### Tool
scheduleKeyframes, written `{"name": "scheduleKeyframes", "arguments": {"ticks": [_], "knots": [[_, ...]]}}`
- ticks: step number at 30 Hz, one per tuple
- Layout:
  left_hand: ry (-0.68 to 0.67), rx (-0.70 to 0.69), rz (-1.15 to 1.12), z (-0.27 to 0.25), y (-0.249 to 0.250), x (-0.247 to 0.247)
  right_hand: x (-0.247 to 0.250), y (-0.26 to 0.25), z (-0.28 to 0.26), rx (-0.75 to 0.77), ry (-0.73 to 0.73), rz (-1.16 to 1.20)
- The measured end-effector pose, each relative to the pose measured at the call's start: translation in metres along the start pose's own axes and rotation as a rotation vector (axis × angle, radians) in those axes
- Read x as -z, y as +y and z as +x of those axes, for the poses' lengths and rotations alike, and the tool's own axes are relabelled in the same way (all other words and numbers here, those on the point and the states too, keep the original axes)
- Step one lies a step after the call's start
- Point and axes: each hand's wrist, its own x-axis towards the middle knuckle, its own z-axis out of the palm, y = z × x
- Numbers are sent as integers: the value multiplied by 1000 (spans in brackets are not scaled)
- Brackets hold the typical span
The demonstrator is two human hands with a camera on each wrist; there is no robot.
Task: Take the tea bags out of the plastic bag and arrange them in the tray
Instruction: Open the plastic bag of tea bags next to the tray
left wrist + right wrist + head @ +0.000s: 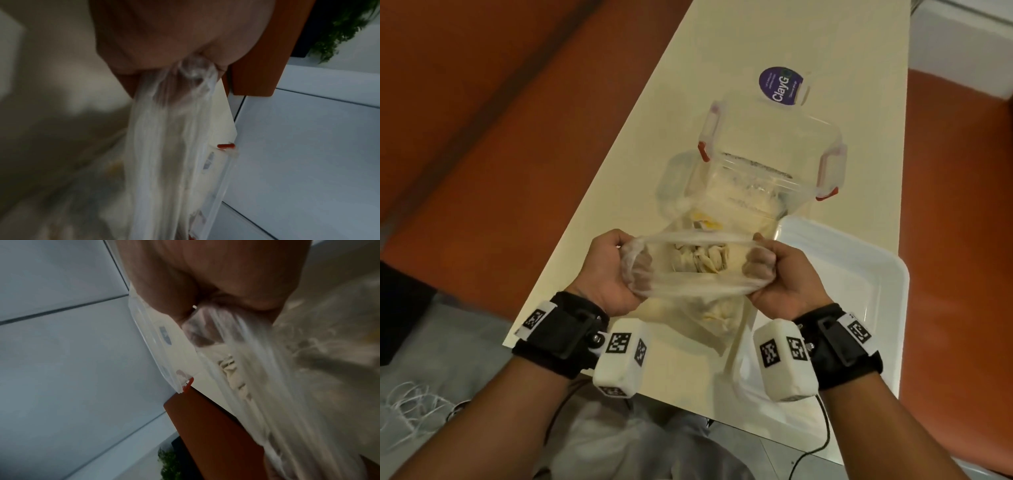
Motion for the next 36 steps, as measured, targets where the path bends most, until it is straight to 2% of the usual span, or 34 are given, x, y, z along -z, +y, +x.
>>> {"name": "scheduleKeyframes", "arguments": {"ticks": [2,5,7,10,12,14,16,18,20,22,26,32,34,36], "knots": [[39,-5,86,0,1,1,-6,3,0,87,67,-117],[130,-45,203,1,0,1,-17,11,-2,349,162,-614],[194,-109,360,0,-2,-1,-21,18,-3,476,133,-947],[269,-263,691,1,-3,0,-20,23,0,603,126,-1315],[308,-459,913,5,-2,4,-21,23,1,657,167,-1499],[320,-758,1124,3,1,5,-21,22,0,668,205,-1635],[226,-1052,1394,-2,2,-1,-22,22,-2,668,233,-1778],[131,-1168,1692,-3,2,-12,-23,23,-2,697,223,-1933],[146,-1127,2074,2,1,-21,-24,25,-1,707,206,-2080],[177,-1065,2317,11,4,-30,-25,25,-3,670,226,-2199],[163,-893,2260,21,23,-40,-22,26,-7,547,282,-2376],[47,-707,2138,26,43,-37,-19,29,-10,540,286,-2497],[68,-681,2169,22,45,-34,-20,30,-12,557,290,-2541],[125,-731,2269,14,42,-31,-20,33,-15,574,298,-2569]]}}
